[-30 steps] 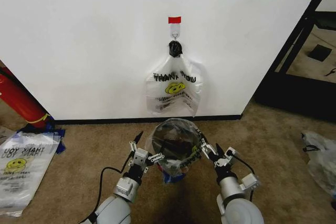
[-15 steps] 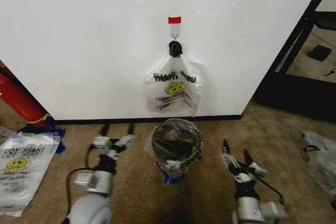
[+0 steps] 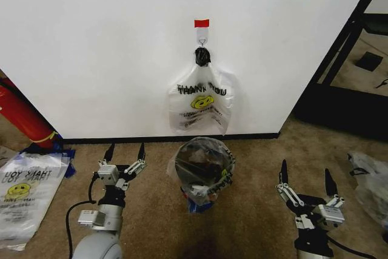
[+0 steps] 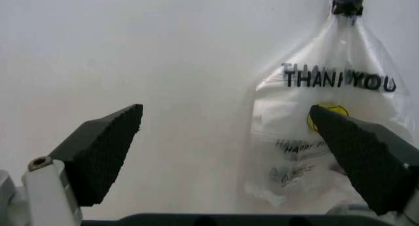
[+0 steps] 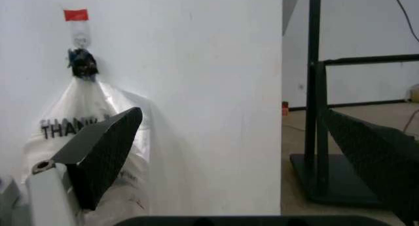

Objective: Pick up the garbage bag from the wall and place it over the trash bin.

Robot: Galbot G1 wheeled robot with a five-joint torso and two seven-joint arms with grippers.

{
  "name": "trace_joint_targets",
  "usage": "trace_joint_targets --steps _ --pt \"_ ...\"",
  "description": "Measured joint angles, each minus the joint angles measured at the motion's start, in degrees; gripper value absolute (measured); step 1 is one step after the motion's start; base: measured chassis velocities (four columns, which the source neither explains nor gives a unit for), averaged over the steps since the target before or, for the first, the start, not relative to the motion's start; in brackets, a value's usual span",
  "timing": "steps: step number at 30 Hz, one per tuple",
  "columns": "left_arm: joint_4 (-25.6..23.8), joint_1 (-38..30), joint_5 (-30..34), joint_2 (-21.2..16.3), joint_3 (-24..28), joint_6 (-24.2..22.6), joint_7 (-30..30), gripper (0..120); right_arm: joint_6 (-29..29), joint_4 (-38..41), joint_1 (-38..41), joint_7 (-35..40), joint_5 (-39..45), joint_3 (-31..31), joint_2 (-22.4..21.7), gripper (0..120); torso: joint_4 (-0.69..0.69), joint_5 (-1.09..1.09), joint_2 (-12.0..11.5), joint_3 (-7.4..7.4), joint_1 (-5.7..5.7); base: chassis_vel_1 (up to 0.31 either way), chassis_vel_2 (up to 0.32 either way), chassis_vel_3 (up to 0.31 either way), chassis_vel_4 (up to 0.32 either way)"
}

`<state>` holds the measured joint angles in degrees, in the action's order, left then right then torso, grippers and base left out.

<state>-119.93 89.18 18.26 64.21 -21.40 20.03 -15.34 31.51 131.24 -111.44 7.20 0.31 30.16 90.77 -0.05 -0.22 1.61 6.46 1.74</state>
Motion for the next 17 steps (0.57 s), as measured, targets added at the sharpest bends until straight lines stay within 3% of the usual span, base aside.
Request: trace_joint_targets --steps 17 --pt "-2.37 1.77 -2.33 1.40 0.02 -2.61 -1.20 100 -3.33 0.21 1.58 0.01 -0.48 -1.19 -0.93 100 0.00 0.00 0.00 0.00 0.01 0.000 0.000 0.000 0.000"
